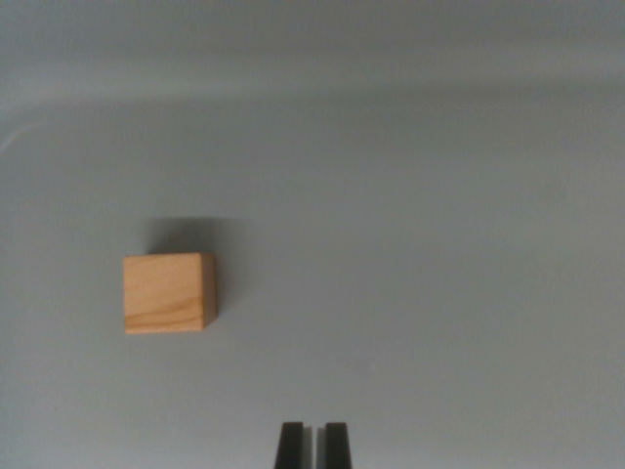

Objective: Push wooden cube

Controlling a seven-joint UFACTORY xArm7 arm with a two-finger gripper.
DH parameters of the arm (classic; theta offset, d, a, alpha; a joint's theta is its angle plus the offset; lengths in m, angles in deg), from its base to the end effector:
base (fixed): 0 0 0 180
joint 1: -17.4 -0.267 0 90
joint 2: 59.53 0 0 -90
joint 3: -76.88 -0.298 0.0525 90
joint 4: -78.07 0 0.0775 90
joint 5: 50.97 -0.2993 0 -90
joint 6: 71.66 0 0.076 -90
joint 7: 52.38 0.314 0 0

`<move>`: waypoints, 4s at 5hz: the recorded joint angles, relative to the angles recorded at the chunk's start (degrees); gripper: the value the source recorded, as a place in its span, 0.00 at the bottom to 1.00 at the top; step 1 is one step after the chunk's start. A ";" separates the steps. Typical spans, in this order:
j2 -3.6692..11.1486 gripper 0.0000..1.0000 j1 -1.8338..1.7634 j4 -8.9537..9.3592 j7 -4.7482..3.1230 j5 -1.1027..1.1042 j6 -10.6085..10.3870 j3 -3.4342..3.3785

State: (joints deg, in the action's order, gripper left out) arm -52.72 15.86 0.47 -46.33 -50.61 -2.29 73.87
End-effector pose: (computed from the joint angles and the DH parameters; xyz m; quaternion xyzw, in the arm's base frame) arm 0.4780 0.0365 0.2194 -0.9998 0.0122 -0.0124 0.0013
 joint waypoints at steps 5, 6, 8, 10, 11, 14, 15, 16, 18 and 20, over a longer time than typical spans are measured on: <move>2.61 0.00 -1.23 5.58 1.36 -0.01 -8.00 -1.02; 2.61 0.00 -1.23 5.58 1.36 -0.01 -8.00 -1.02; 3.48 0.00 -1.65 7.46 1.81 -0.02 -10.69 -1.36; 4.36 0.00 -2.06 9.32 2.26 -0.02 -13.36 -1.70; 5.21 0.00 -2.46 11.14 2.71 -0.03 -15.97 -2.03; 6.03 0.00 -2.85 12.91 3.14 -0.03 -18.50 -2.35; 6.79 0.00 -3.21 14.53 3.53 -0.03 -20.82 -2.64; 6.79 0.00 -3.21 14.53 3.53 -0.03 -20.82 -2.64; 7.54 0.00 -3.57 16.13 3.92 -0.04 -23.12 -2.94; 8.25 0.00 -3.90 17.65 4.29 -0.04 -25.29 -3.21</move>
State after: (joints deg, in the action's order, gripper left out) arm -44.47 11.96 18.11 -42.05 -50.65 -27.58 70.65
